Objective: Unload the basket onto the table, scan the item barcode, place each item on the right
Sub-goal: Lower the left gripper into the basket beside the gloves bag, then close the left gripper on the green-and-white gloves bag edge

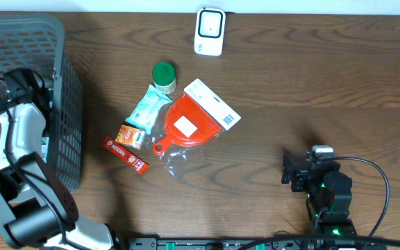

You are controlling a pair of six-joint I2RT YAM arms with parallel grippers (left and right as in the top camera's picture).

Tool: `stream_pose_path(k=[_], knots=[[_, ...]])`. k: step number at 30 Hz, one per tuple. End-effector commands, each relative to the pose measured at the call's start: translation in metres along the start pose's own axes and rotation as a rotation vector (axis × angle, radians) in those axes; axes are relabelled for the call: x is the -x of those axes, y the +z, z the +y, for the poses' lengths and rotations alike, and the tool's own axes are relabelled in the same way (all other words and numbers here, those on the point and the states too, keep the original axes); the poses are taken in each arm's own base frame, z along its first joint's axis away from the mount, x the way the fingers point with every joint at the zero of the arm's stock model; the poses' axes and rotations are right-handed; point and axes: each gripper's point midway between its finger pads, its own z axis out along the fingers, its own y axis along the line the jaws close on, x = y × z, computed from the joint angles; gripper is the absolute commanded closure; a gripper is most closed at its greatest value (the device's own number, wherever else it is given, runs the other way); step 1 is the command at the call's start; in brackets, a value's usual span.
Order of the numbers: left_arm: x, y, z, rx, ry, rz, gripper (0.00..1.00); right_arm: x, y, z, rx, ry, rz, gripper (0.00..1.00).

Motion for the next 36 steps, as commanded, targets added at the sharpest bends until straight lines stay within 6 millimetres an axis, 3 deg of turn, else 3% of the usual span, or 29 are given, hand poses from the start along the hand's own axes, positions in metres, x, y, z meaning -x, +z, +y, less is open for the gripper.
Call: stream_pose_path(k=[1, 5, 13, 21, 31, 36], knots=[[-0.013, 0.024, -0.015, -0.045, 0.056, 0.067, 0.08, 0.000, 0.000, 0.001, 0.000, 0.010, -0.001, 0.01], [-0.023, 0.041, -0.026, -0.076, 0.069, 0.116, 0.08, -0.001, 0.000, 0.001, 0.000, 0.009, 0.001, 0.01], [-0.030, 0.051, -0.028, -0.078, 0.119, 0.146, 0.08, -0.001, 0.000, 0.001, 0.000, 0.009, 0.002, 0.01], [-0.035, 0.049, 0.011, 0.144, 0.125, 0.203, 0.08, -0.001, 0.000, 0.001, 0.000, 0.009, 0.003, 0.01], [-0.026, 0.048, 0.024, 0.214, 0.108, 0.175, 0.08, -0.002, 0.000, 0.001, -0.001, 0.010, 0.006, 0.01], [-0.026, 0.041, 0.046, 0.346, 0.099, 0.197, 0.08, -0.002, 0.000, 0.001, -0.001, 0.010, 0.006, 0.01]])
